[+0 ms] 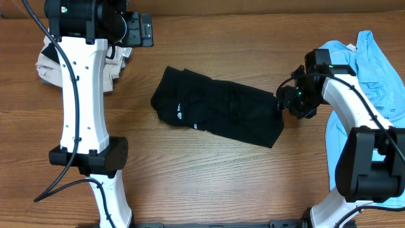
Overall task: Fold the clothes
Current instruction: 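Fold the strip's right end leftward over the middle with the right gripper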
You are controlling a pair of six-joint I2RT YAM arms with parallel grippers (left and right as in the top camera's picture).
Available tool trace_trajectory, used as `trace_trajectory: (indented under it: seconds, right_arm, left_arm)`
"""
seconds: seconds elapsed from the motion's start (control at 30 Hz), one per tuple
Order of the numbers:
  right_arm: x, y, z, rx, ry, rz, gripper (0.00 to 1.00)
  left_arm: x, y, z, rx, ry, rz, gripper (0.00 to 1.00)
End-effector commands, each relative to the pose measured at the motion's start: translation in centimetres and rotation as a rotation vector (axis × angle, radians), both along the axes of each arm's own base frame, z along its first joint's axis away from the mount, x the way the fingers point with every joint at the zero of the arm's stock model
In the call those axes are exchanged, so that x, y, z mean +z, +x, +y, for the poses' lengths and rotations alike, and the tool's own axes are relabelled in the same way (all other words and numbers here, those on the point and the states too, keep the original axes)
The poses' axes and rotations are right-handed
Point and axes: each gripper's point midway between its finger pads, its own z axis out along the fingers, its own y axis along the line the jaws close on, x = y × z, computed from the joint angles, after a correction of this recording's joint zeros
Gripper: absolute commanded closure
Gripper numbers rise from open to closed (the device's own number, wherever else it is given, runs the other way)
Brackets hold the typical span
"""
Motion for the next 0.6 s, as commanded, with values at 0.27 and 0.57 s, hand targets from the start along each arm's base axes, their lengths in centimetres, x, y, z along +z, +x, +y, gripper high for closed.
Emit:
trace_trajectory:
  seconds: [0.27,0.57]
  right_arm:
    - [1.5,1.2,2.3,0.093,0.104,-0.103,0.53]
    - [0.1,0.8,2.8,0.107,0.101,-0.109,0.65]
  left_arm:
    - [0.5,-0.3,0.3,-0.008,0.023,-0.010,0.00]
    - [0.5,-0.3,0.3,-0.008,0.024,-0.010,0.00]
